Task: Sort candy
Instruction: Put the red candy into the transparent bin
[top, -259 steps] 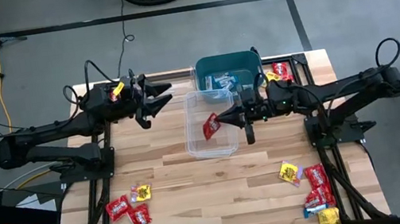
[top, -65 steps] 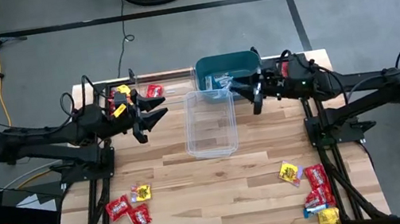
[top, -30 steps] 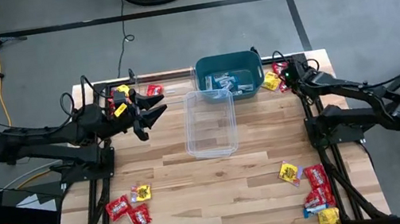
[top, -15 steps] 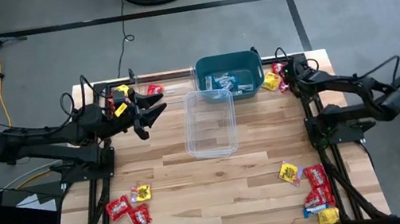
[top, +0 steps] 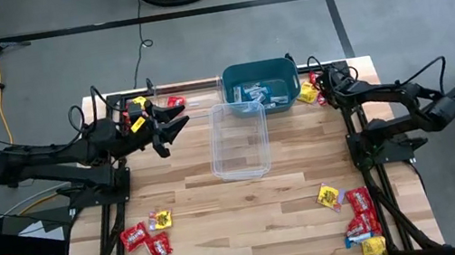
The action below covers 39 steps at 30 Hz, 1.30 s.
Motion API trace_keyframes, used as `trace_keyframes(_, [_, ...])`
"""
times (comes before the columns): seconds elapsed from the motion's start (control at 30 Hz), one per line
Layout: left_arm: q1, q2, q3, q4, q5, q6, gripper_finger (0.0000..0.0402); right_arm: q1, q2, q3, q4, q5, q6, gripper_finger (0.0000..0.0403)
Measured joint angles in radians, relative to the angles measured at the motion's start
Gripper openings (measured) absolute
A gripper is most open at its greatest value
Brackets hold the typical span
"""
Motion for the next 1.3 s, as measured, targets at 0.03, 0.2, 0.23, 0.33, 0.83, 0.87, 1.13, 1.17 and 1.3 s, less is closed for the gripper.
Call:
trace_keyframes(0.03, [0.0, 0.0, 0.0, 0.0, 0.0, 0.0, 0.0209, 0.0, 0.001, 0.001, -0.002, 0.0, -0.019, 0.0038])
trace_keyframes(0.2, [0.0, -0.001, 0.0, 0.0, 0.0, 0.0, 0.0209, 0.014, -0.007, -0.001, -0.01, -0.016, -0.099, 0.0015])
trace_keyframes(0.23, [0.0, -0.003, 0.0, -0.002, 0.0, 0.0, 0.0209, 0.025, -0.018, -0.002, -0.018, -0.024, -0.111, 0.0011])
trace_keyframes(0.33, [0.0, -0.005, 0.0, 0.001, 0.0, 0.0, 0.0209, 0.054, -0.077, -0.006, -0.046, -0.04, -0.141, 0.0004])
trace_keyframes(0.83, [0.0, -0.016, 0.0, 0.002, 0.001, 0.001, 0.0209, 0.075, -0.577, 0.15, -0.331, 0.169, -0.493, 0.0])
trace_keyframes(0.87, [0.0, -0.016, 0.0, 0.001, 0.0, 0.001, 0.0209, 0.075, -0.6, 0.172, -0.316, 0.173, -0.542, 0.0])
trace_keyframes(1.13, [0.0, -0.016, 0.0, 0.001, -0.005, 0.044, 0.0209, 0.122, -0.687, 0.329, -0.05, -0.074, -0.92, 0.0])
trace_keyframes(1.17, [0.0, -0.016, 0.0, 0.0, -0.012, 0.048, 0.0209, 0.137, -0.689, 0.338, -0.001, -0.158, -0.964, 0.0])
trace_keyframes(1.3, [0.0, -0.016, 0.0, 0.0, -0.025, 0.07, 0.0209, 0.233, -0.685, 0.352, 0.223, -0.461, -1.049, 0.0])
